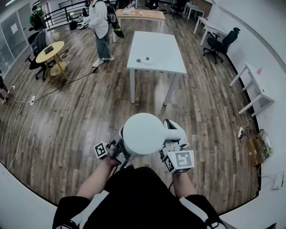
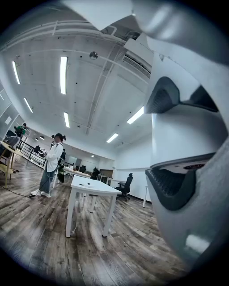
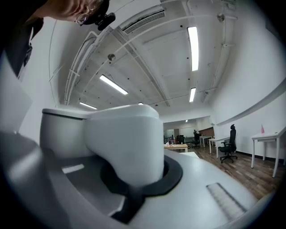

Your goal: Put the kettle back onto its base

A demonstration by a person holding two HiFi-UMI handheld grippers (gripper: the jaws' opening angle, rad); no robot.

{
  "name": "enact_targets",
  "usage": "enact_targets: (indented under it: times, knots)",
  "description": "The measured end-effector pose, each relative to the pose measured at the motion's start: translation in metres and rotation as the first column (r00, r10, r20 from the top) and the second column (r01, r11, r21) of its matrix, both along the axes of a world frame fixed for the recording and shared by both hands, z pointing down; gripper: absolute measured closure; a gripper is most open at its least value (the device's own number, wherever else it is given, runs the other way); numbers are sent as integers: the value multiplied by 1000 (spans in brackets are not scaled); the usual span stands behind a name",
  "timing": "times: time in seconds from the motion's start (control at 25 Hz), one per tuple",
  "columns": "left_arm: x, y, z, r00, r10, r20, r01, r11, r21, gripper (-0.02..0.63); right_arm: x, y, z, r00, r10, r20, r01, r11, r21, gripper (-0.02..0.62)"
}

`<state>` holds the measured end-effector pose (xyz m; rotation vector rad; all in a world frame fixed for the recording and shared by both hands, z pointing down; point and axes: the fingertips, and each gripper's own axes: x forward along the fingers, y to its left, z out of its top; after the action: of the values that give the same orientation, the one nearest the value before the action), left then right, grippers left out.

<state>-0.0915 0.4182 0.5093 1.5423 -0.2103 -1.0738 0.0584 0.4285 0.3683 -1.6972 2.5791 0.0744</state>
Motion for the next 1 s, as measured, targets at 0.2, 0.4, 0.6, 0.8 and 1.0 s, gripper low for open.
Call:
enact_targets:
  times: [0.2,0.4,0.6,0.8,1.0]
  knots:
    - [10,3,-2,1000,-5,-5,5,1000,15,212,9,4,0,1000,-8,-1,8,1000,14,589]
    - [20,10,0,1000,-17,1,17,1000,12,212,19,9,0,1000,-21,-1,21,1000,12,589]
    - [35,23,7,1000,-29,2,29,999,-17,212,35,15,9,999,-33,5,33,999,-34,589]
    - [44,37,7,998,-57,7,57,998,-29,210,44,24,9,998,-62,9,62,997,-34,589]
    - [39,39,8,997,-78,14,79,996,-38,212,41,21,13,997,-79,24,80,995,-51,589]
